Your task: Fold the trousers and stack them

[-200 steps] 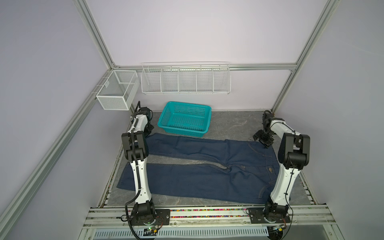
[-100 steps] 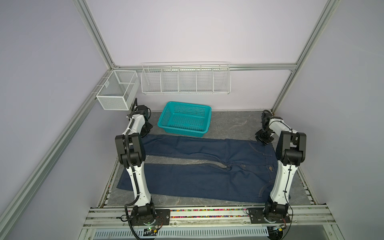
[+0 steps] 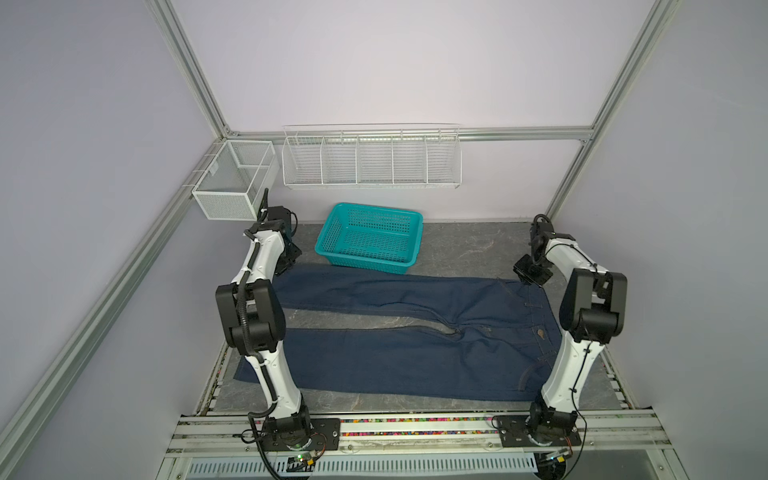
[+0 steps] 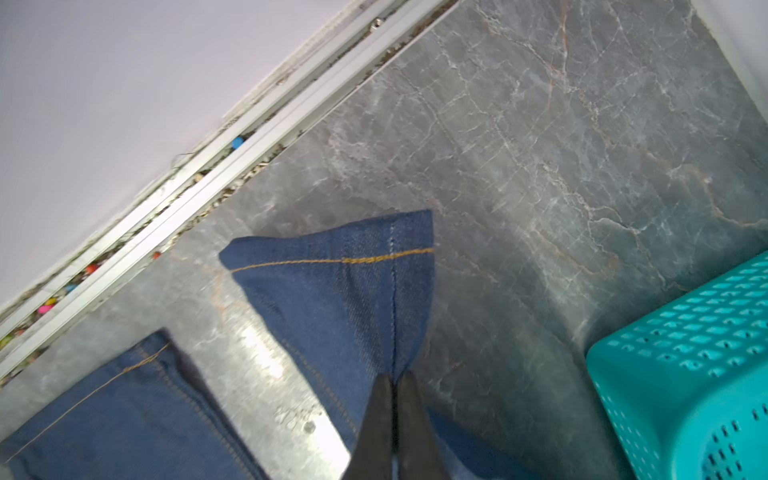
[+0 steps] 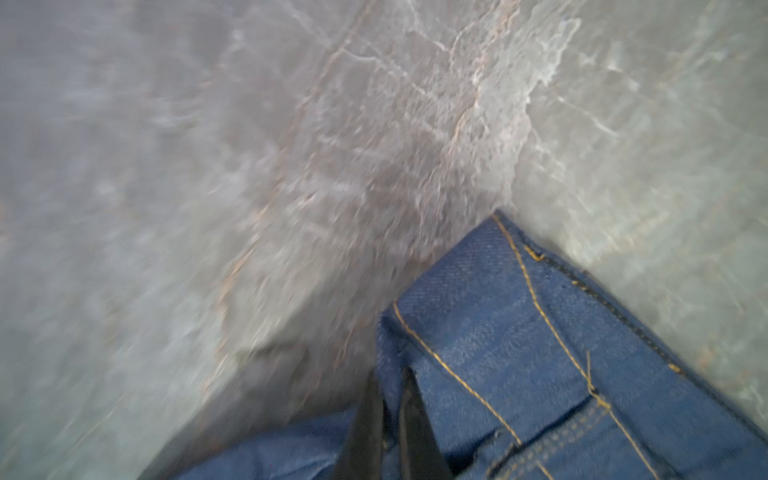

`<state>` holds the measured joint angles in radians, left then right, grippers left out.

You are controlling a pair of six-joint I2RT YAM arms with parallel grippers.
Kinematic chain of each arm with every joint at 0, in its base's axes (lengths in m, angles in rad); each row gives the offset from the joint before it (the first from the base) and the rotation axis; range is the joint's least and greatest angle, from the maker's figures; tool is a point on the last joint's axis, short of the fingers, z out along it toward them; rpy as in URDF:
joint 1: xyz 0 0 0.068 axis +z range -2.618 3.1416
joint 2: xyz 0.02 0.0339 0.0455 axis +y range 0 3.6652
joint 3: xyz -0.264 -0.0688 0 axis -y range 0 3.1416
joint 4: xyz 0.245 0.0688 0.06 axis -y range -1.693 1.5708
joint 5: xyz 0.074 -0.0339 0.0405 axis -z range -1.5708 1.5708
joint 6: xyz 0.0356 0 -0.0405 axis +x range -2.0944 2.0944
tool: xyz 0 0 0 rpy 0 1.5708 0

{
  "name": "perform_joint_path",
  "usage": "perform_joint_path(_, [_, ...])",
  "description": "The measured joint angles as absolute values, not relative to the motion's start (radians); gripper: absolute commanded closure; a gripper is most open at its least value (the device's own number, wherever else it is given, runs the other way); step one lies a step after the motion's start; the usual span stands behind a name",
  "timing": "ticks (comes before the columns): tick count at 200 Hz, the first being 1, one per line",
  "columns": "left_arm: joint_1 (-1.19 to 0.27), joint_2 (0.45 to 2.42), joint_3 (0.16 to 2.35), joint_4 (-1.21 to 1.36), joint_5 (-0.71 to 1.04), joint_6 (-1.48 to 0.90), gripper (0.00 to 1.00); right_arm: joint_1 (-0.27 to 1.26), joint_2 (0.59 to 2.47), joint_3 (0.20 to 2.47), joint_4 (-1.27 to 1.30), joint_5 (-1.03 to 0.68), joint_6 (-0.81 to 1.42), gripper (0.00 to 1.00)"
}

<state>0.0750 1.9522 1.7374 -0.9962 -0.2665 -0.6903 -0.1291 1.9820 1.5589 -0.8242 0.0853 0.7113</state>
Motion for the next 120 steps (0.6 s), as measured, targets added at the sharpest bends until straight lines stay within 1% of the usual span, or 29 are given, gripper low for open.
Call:
perform_joint_path(34, [0.078, 1.844, 1.654, -1.004, -0.303, -0.675, 1.00, -0.129, 1.748, 1.395, -0.760, -0.014, 0.688, 0.94])
perform_joint_path(64, [0.078, 1.708, 1.529, -1.006, -0.292, -0.673, 1.00, -0.129, 1.546, 1.229, -0.732, -0.119, 0.679, 0.94])
perform_joint_path(95, [0.078, 1.551, 1.322, -1.005, -0.241, -0.681, 1.00, -0.128, 1.371, 1.055, -0.746, -0.198, 0.668, 0.94])
perform_joint_path(120, [0.078, 1.460, 1.141, -1.010, -0.195, -0.692, 1.00, -0.117, 1.270, 0.911, -0.767, -0.239, 0.659, 0.94])
